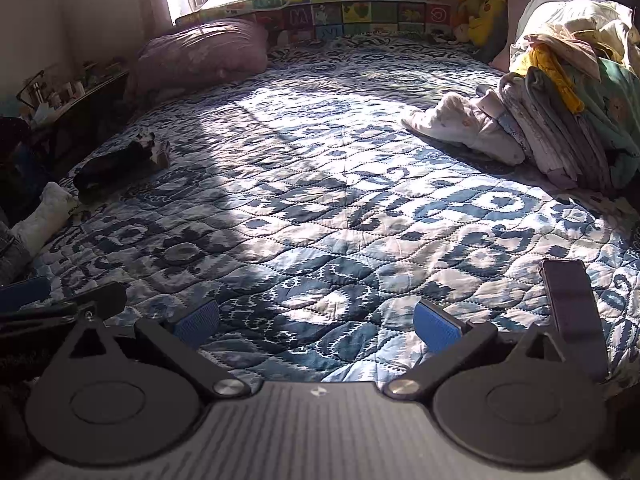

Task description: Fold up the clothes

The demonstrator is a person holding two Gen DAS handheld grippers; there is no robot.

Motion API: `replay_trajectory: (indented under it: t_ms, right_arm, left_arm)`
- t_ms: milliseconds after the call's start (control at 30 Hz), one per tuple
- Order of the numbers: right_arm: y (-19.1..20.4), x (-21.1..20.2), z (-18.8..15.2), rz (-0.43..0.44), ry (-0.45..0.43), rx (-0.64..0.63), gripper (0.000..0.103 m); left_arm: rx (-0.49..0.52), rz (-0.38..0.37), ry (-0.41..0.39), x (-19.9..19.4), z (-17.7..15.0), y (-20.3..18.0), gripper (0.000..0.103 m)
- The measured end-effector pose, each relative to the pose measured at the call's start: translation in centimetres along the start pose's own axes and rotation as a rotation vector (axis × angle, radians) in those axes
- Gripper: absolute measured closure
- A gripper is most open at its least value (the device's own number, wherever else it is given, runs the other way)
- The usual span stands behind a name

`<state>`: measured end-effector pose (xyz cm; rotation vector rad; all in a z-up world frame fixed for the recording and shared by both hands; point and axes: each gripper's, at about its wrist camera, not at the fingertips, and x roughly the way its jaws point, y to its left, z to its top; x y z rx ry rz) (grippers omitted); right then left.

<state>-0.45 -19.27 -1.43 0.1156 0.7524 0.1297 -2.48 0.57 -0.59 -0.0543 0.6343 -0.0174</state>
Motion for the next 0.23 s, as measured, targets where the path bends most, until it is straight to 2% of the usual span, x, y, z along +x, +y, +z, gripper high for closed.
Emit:
replay_trajectory:
  t_ms: [233]
  right_arm:
    - [0.08, -0.14, -0.86, 0.015, 0.008, -0.003, 0.0]
  left_arm:
    - [-0.01, -0.014, -0.004, -0.62, -0.67, 0.23, 0.0]
